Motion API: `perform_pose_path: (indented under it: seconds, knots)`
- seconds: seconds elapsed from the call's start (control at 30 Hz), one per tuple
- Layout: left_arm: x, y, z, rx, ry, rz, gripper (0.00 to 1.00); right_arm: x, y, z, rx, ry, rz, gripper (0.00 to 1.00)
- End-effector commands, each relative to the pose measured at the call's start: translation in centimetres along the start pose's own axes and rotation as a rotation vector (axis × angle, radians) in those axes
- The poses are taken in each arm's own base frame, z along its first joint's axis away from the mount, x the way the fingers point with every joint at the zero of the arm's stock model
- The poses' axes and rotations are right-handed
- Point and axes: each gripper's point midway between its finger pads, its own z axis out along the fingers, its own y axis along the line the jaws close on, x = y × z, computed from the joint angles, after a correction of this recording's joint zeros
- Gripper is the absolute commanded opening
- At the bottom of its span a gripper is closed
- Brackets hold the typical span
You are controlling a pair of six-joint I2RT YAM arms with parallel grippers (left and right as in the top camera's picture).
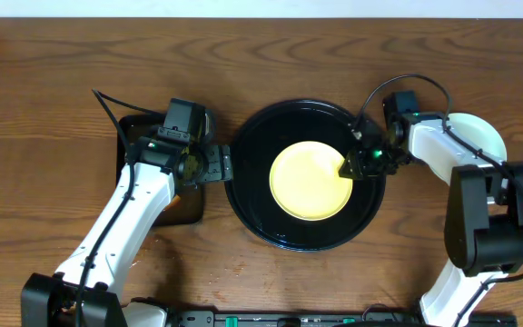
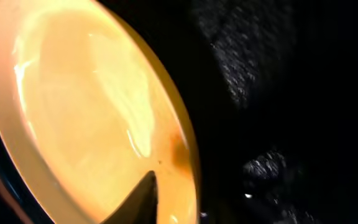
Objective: Clean dirty plates on tray and stack at the side
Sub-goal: 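Lift the yellow plate with the right gripper and tilt it up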
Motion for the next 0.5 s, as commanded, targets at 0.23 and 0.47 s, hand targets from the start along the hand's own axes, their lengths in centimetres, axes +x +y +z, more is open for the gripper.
perform_pose_path:
  seconds: [0.23,0.47]
  knots:
    - [-0.5,0.0,-0.1,-0.010,-0.010,0.008,0.85,-0.6,-1.2,1.0,0.043,-0.012,0.064,0.01]
    - [-0.5,0.0,-0.1,-0.010,-0.010,0.008,0.86,-2.5,-0.7,-3.5,0.200,-0.131,0.017,0.01]
